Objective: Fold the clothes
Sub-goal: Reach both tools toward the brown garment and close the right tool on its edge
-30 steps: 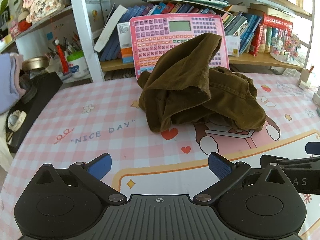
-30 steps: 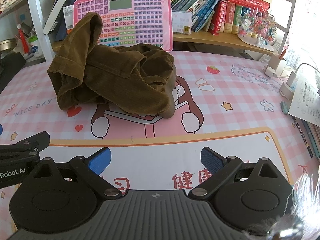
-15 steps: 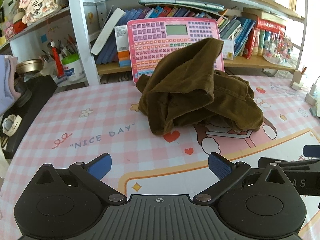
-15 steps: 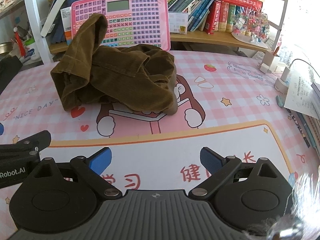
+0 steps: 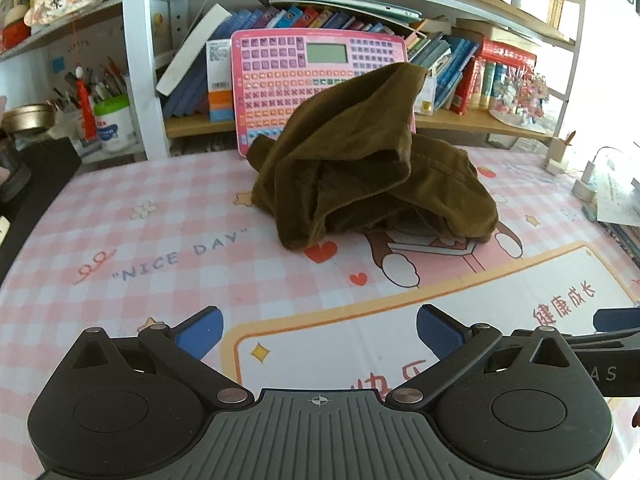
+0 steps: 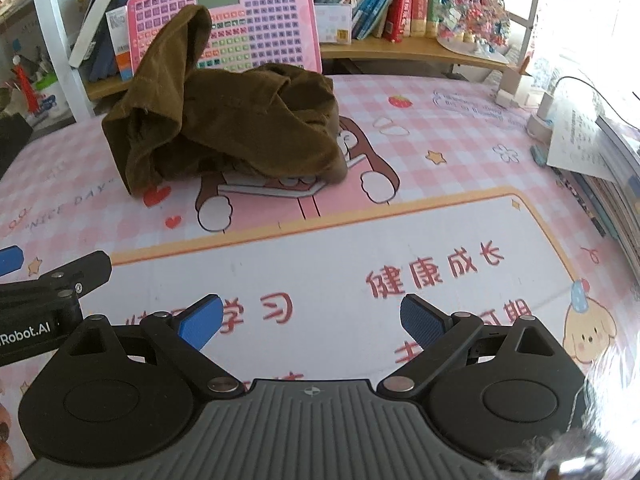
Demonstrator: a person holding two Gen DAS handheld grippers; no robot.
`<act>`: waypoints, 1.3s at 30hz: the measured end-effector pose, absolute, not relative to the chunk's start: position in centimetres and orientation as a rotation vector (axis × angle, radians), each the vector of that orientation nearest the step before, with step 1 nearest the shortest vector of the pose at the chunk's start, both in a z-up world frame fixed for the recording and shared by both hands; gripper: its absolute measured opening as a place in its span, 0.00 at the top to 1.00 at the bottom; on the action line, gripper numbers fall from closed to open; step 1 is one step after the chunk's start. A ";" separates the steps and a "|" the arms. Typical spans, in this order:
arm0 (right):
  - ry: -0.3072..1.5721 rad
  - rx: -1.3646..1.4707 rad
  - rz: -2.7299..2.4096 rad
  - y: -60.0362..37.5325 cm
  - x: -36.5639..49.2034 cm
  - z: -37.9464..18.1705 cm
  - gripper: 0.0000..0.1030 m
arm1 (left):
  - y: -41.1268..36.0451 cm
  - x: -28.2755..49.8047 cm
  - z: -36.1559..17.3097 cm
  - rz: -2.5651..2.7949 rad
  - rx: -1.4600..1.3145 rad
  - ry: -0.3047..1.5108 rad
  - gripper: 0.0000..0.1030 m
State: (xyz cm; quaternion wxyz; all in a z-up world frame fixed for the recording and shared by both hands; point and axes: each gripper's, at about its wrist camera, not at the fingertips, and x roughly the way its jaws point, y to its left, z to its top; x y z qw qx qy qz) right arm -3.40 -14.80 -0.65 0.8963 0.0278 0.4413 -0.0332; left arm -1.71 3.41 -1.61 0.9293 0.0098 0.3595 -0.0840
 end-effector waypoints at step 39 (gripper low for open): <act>0.905 0.529 0.358 -29.1 4.5 -2.5 0.04 | -5.1 2.3 2.3 0.277 0.031 0.710 0.00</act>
